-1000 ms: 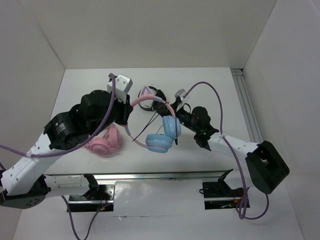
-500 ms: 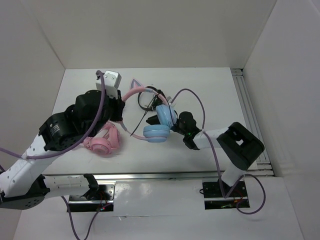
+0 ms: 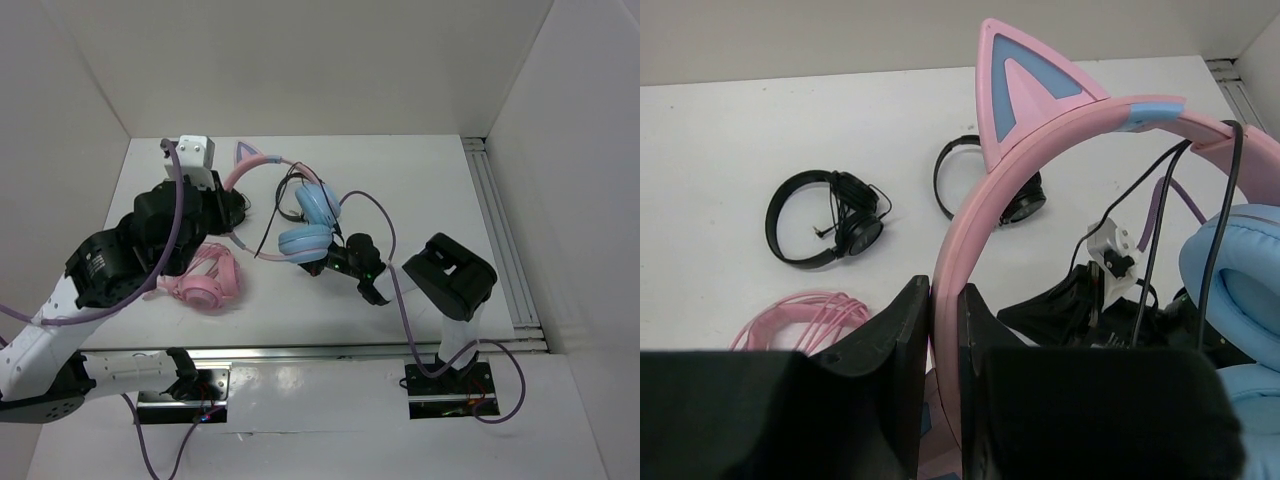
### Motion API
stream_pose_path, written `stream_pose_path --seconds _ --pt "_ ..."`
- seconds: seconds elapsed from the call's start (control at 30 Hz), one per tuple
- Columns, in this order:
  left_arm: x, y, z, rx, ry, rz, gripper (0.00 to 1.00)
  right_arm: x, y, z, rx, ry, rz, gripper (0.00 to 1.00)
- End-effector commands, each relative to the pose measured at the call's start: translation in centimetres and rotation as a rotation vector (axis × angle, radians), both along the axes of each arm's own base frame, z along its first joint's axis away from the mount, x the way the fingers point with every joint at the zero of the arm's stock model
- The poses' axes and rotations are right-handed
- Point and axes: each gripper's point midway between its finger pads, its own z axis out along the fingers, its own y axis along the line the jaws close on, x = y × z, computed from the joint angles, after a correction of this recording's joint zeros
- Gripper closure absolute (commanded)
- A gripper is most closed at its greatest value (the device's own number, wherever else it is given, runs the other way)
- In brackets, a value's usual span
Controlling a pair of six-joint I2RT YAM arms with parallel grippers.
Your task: Wrap the headphones
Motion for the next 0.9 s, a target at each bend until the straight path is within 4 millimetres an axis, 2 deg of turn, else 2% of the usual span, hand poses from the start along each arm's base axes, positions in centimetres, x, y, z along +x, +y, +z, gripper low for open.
stream_pose_path --seconds 0.0,0.07,0.1,0.17,0.2,0.23,0.3,0.33,0.37,0.4,0.43,0.47,0.5,0.53,0.57,0.63,0.67,0.7,0.73,0.77,0.8,0.83,0.87 --pt "1.0 0.4 3.5 -0.191 -0.097 0.091 1.0 -0.5 0.7 2.7 0.088 -0.077 0.024 1.0" --pt "1.2 0.6 3.2 -0.213 -0.09 0.111 1.0 -0.2 0.3 2.9 0.09 -0.078 -0.003 1.0" --pt "1.8 0.9 2.7 -0.212 -0.086 0.146 1.0 -0.8 0.3 3.5 0.09 -0.094 0.005 1.0" --pt "2.9 1.7 1.9 -0.201 -0.075 0.203 1.0 -1.1 0.5 2.9 0.049 -0.087 0.001 1.0" --pt "3.3 1.8 1.7 -0.222 -0.069 0.227 1.0 -2.0 1.0 3.4 0.039 -0.095 0.015 1.0" --pt "3.9 2.1 1.4 -0.219 -0.065 0.26 1.0 -2.5 1.0 2.4 -0.01 -0.068 0.018 1.0" --pt "5.8 2.7 0.1 -0.222 -0.042 0.341 1.0 -3.6 1.2 2.2 -0.058 -0.09 0.017 1.0" --pt "6.4 3.0 -0.3 -0.224 -0.034 0.367 1.0 -5.1 1.9 3.7 -0.048 -0.119 0.045 1.0" --pt "7.1 3.9 -0.4 -0.234 -0.035 0.411 1.0 -6.1 1.7 2.7 -0.094 -0.1 0.054 1.0" --pt "8.2 3.6 -1.1 -0.246 -0.019 0.428 1.0 -7.1 1.7 2.5 -0.119 -0.11 0.071 1.0" --pt "8.8 3.6 -1.6 -0.257 -0.003 0.435 1.0 -8.7 2.2 4.1 -0.102 -0.136 0.097 1.0" --pt "9.5 4.5 -2.0 -0.26 0.001 0.475 1.0 -9.7 2.0 3.5 -0.132 -0.116 0.112 1.0" --pt "9.9 4.5 -2.4 -0.281 0.012 0.482 1.0 -11.1 2.0 3.6 -0.14 -0.124 0.152 1.0" --pt "10.6 4.3 -3.1 -0.278 0.03 0.488 1.0 -12.6 2.2 4.8 -0.122 -0.145 0.201 1.0" --pt "10.9 4.4 -3.7 -0.283 0.049 0.495 1.0 -13.5 2.1 4.5 -0.15 -0.123 0.232 1.0" --pt "11.4 4.2 -5.1 -0.305 0.077 0.513 1.0 -15.6 3.1 6.2 -0.152 -0.152 0.308 1.0" --pt "11.4 4.0 -6.2 -0.302 0.099 0.514 1.0 -16.1 3.1 5.0 -0.217 -0.126 0.315 1.0" --pt "11.4 3.9 -6.8 -0.309 0.108 0.521 1.0 -16.1 3.8 6.6 -0.216 -0.163 0.318 1.0" --pt "11.4 3.7 -7.5 -0.312 0.124 0.518 1.0 -16.8 4.1 6.8 -0.233 -0.17 0.331 1.0" --pt "11.5 3.5 -8.3 -0.32 0.139 0.518 1.0 -16.8 4.0 6.0 -0.277 -0.143 0.337 1.0" --pt "11.5 3.3 -8.7 -0.328 0.15 0.515 1.0 -16.9 4.7 7.1 -0.275 -0.161 0.348 1.0" --pt "11.5 3.0 -9.2 -0.336 0.163 0.509 1.0 -16.7 5.0 7.0 -0.294 -0.164 0.352 1.0" --pt "11.7 3.1 -9.5 -0.356 0.168 0.516 1.0 -16.6 5.3 6.0 -0.325 -0.145 0.357 1.0"
